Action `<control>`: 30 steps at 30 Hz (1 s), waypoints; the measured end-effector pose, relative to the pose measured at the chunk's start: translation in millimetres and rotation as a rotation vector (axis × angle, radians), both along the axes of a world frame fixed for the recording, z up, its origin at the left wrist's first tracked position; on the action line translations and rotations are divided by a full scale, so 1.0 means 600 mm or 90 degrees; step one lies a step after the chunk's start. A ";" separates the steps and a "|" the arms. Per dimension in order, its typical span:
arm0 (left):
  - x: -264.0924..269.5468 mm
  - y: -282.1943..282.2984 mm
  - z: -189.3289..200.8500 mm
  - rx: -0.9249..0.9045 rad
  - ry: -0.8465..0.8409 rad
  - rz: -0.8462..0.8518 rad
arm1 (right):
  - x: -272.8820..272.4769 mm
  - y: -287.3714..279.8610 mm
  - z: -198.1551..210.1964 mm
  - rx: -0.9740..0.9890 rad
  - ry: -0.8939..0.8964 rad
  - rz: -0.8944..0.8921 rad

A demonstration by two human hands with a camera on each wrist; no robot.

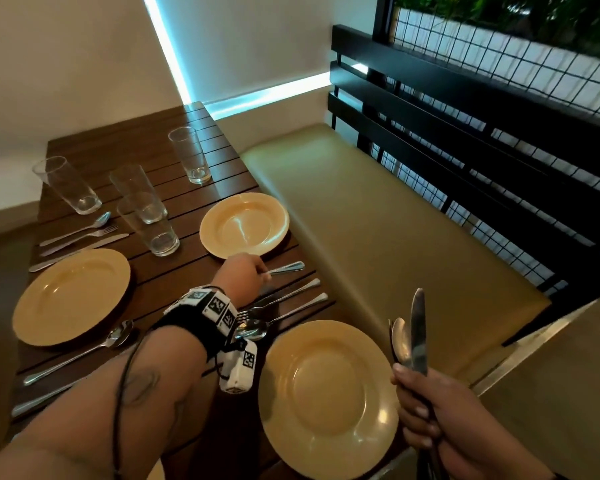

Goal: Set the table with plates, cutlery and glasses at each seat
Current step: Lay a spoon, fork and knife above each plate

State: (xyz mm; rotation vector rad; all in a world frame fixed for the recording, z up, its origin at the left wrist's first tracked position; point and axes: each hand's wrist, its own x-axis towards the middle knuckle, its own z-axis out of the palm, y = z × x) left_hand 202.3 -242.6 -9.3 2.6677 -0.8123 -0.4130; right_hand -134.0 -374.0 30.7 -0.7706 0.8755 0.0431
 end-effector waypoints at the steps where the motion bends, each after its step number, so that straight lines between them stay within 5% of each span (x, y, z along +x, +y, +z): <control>1: 0.007 -0.005 -0.008 0.012 -0.005 0.003 | 0.000 0.001 -0.003 0.000 0.001 -0.001; 12: 0.012 -0.032 -0.062 0.186 -0.045 -0.074 | -0.005 -0.014 -0.022 -0.010 0.004 -0.022; 30: 0.014 -0.052 -0.081 0.184 -0.073 -0.098 | 0.001 -0.008 -0.024 -0.023 0.011 -0.006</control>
